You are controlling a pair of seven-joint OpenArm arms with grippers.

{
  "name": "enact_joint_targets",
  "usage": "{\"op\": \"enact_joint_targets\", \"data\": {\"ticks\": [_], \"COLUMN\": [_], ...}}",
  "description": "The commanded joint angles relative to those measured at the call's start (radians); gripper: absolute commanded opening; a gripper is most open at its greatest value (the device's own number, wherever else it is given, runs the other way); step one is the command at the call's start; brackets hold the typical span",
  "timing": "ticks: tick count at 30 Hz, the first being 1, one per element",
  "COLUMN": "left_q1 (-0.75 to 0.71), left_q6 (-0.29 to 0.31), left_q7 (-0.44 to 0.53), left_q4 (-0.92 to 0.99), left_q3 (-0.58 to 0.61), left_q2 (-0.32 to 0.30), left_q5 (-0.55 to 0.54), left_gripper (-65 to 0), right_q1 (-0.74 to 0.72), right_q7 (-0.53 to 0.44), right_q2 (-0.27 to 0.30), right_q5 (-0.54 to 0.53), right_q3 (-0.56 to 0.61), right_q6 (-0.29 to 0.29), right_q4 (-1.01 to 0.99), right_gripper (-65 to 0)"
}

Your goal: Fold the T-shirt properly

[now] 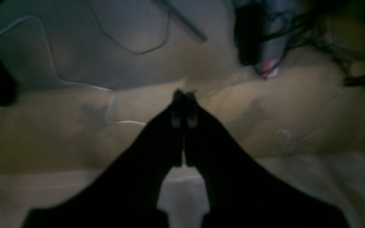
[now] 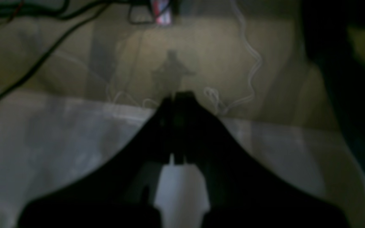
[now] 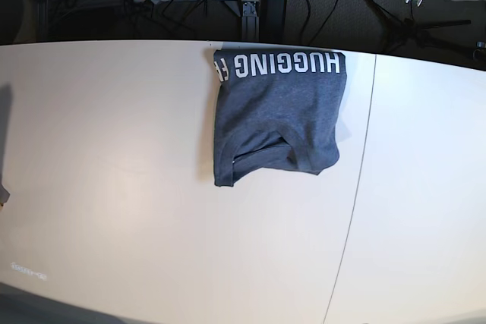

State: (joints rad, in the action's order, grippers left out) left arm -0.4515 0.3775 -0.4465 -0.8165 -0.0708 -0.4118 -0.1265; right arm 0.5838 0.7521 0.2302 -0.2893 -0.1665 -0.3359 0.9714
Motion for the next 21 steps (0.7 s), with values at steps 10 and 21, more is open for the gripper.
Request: {"op": "enact_joint_targets", "data": {"ticks": [10, 21], "left_q1": [0.381, 0.402], "left_q6": [-0.067, -0.04], "left_q7": [0.042, -0.011], "left_q4": [0.431, 0.397], "left_q3": [0.282, 0.424], "left_q2": [0.074, 0.119], "left_q5": [0.075, -0.015], "left_gripper": [-65.0, -65.0], "right_q1": [-0.358, -0.395], "right_q7": [0.087, 0.033], "right_q2": [0.003, -0.001], "right_q5": [-0.007, -0.017], "right_q3": [-0.004, -0.004], "right_q6": [0.023, 0.025], "right_q4": [-0.343, -0.328], "right_gripper": [-65.0, -65.0]}}
